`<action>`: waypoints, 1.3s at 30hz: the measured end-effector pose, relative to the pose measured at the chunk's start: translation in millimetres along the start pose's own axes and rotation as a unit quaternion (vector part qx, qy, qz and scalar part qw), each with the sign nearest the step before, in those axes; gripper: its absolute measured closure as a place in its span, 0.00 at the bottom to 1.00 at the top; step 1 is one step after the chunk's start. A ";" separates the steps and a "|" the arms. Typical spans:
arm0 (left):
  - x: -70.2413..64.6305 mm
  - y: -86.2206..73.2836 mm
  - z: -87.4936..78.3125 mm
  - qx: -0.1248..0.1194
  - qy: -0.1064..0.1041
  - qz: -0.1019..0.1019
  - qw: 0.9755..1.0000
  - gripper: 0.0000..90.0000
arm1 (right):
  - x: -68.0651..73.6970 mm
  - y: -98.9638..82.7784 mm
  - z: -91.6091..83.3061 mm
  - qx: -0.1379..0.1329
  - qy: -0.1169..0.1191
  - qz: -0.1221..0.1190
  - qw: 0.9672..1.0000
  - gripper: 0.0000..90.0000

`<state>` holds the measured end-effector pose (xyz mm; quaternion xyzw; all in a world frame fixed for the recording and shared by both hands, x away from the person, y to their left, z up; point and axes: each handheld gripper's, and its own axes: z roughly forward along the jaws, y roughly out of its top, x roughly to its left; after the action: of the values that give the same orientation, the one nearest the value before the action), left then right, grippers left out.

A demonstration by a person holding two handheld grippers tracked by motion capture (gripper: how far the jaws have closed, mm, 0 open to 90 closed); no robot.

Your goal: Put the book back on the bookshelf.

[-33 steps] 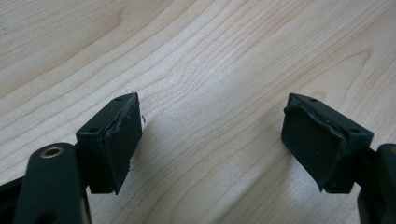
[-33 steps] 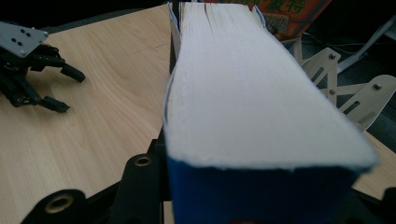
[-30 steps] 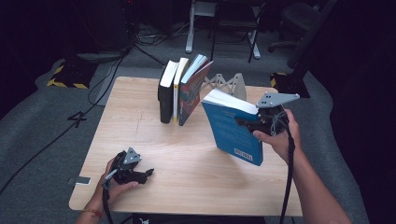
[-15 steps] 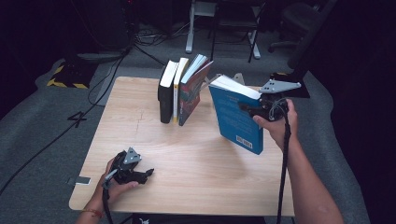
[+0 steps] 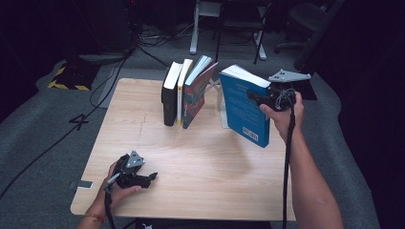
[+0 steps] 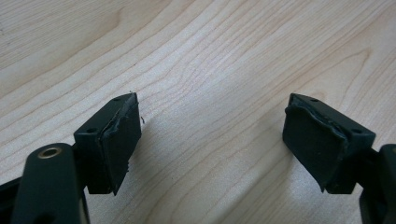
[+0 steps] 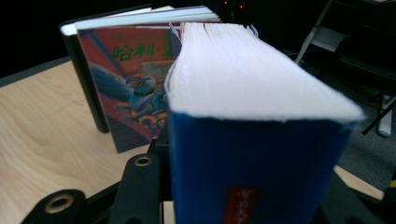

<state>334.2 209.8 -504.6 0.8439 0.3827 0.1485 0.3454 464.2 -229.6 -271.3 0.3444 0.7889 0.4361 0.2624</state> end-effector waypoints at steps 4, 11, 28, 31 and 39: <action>0.1 0.0 0.0 0.000 0.000 0.000 1.000 0.22 | -6.9 4.8 10.2 -0.005 -0.010 0.011 1.000 0.68; 0.0 0.0 0.0 0.000 0.001 0.000 1.000 0.22 | -22.0 8.8 32.2 -0.014 -0.021 0.044 0.999 0.68; -0.3 -0.5 -0.5 0.000 0.000 0.002 1.000 0.22 | -36.9 -3.2 68.9 -0.021 -0.048 0.090 0.995 0.68; -0.4 -0.6 -0.3 -0.001 0.000 0.001 1.000 0.22 | -35.6 -3.9 71.2 -0.020 -0.046 0.087 0.995 0.68; -0.3 -0.6 -0.3 -0.001 0.000 0.001 1.000 0.22 | -32.9 -10.6 75.0 -0.017 -0.050 0.079 0.995 0.68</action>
<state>333.5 210.0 -504.8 0.8441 0.3816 0.1494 0.3459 535.0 -221.0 -312.9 0.4227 0.7377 0.4508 0.2717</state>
